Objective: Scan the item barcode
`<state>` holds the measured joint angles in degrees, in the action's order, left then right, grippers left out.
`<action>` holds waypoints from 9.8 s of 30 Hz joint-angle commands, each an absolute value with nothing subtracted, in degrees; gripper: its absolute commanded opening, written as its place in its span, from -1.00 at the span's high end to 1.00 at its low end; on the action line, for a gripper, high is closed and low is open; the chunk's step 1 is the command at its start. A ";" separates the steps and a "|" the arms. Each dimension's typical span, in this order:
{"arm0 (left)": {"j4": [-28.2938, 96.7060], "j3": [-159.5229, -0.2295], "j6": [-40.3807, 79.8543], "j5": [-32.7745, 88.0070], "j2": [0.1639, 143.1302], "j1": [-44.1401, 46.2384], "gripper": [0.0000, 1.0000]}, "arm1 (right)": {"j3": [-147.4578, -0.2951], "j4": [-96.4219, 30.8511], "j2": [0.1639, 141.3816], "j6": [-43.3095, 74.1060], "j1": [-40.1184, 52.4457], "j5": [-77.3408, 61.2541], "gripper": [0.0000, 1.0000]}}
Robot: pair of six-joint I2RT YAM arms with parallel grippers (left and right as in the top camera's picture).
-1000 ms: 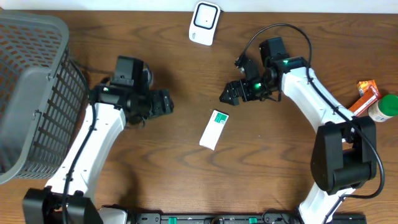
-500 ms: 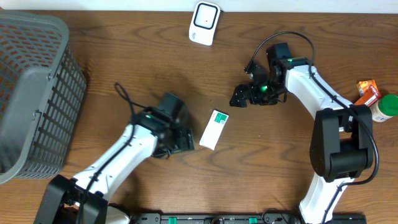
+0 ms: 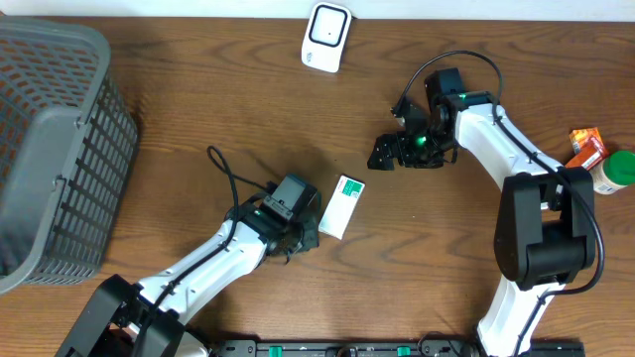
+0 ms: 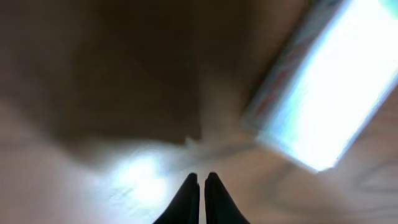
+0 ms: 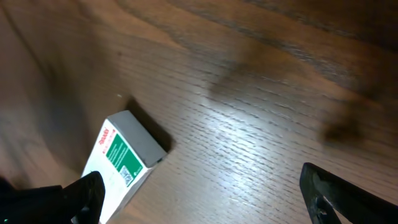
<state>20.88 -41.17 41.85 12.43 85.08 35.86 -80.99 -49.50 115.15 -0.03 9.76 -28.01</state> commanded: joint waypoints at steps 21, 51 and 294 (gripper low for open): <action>1.61 -41.36 41.47 26.44 99.42 41.50 0.85 | -81.73 -50.61 115.52 2.74 6.20 -23.81 -0.93; 23.97 -41.45 31.97 26.87 78.06 45.74 0.85 | -81.73 -51.03 115.52 2.76 6.20 -23.86 -0.94; 40.71 -47.11 22.09 -4.12 65.47 15.40 -0.79 | -86.98 -19.57 114.67 -4.38 19.64 -27.77 -0.78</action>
